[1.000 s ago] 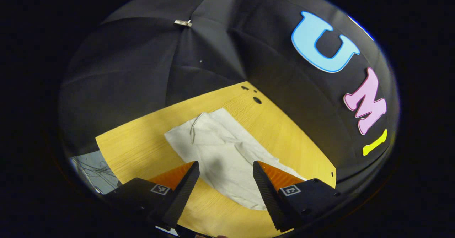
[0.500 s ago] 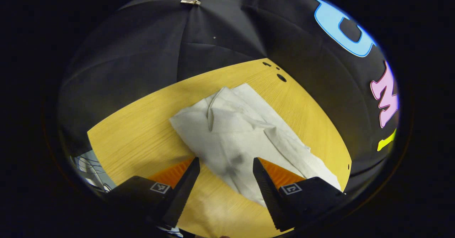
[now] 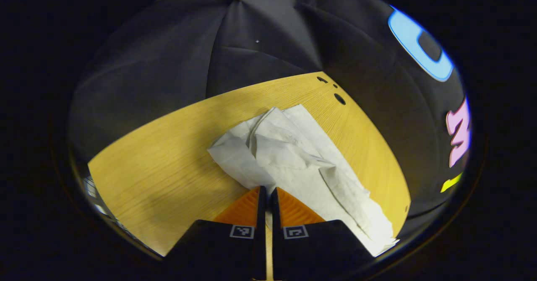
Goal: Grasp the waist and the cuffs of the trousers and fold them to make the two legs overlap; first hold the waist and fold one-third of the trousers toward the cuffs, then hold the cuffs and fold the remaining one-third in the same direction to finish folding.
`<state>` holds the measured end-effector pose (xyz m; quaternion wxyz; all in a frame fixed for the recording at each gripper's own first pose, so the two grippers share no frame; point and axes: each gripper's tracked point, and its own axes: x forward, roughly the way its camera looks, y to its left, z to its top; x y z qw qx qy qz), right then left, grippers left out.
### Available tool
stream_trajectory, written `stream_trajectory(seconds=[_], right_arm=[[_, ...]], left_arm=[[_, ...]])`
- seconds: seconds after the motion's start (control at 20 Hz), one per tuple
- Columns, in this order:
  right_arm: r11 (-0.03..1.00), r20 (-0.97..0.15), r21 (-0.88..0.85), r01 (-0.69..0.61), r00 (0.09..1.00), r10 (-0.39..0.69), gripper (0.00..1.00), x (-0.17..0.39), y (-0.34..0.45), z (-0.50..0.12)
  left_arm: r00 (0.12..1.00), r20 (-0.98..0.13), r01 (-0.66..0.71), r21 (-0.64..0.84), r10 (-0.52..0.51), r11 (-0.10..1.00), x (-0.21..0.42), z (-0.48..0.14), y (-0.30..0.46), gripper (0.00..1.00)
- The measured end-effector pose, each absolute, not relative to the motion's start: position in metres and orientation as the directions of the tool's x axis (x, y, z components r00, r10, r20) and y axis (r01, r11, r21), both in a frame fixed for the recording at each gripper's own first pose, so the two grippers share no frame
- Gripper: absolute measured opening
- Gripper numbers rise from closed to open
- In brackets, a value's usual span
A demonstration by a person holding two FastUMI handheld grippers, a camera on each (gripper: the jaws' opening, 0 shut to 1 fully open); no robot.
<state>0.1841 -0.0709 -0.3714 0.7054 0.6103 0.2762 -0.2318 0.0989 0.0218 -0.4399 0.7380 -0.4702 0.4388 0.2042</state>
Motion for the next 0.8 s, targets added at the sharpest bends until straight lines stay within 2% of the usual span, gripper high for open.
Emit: stream_trajectory(seconds=[0.05, 0.3, 0.6, 0.8], right_arm=[[0.168, -0.660, 0.742, 0.650, 0.751, 0.007, 0.15, 0.182, -0.072, -0.364], [0.270, -0.581, 0.786, 0.557, 0.814, 0.011, 0.15, 0.196, -0.049, -0.306], [0.330, -0.467, 0.846, 0.420, 0.881, 0.076, 0.14, 0.220, 0.005, -0.239], [0.400, -0.407, 0.858, 0.322, 0.901, 0.150, 0.14, 0.234, 0.065, -0.203]], left_arm=[[0.546, -0.828, -0.712, -0.540, -0.130, 0.449, 0.099, -0.440, 0.023, 0.07], [0.564, -0.811, -0.691, -0.567, -0.157, 0.448, 0.099, -0.439, 0.023, 0.06], [0.551, -0.821, -0.657, -0.538, -0.152, 0.527, 0.101, -0.438, 0.022, 0.06], [0.557, -0.815, -0.651, -0.547, -0.158, 0.525, 0.102, -0.438, 0.023, 0.06]])
